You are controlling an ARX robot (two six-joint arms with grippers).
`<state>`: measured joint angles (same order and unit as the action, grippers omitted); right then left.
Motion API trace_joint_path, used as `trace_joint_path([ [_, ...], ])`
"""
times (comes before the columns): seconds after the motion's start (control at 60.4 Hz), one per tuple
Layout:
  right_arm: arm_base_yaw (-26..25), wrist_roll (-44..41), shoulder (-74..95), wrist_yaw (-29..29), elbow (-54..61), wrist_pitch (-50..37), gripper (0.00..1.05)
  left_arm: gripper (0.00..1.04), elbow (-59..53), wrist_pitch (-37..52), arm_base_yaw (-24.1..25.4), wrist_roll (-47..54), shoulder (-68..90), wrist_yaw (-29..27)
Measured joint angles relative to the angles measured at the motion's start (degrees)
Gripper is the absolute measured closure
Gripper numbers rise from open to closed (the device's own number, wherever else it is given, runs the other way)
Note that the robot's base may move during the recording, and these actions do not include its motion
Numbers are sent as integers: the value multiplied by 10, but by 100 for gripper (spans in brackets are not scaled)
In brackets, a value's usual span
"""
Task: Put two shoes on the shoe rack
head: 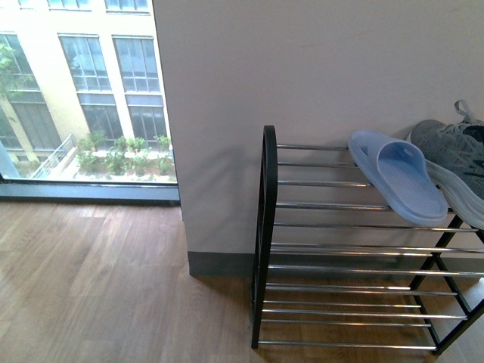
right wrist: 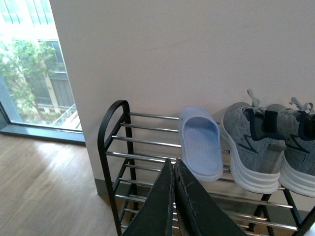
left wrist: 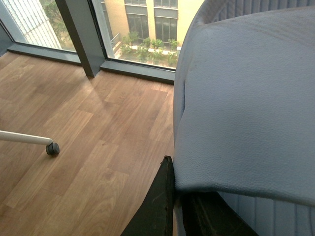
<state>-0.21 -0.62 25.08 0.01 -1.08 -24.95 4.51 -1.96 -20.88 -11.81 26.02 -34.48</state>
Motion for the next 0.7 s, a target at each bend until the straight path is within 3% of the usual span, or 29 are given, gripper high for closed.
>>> trace_joint_path([
  [0.695, 0, 0, -145, 0, 0, 143, 103, 103, 0, 0, 0, 0, 0, 0],
])
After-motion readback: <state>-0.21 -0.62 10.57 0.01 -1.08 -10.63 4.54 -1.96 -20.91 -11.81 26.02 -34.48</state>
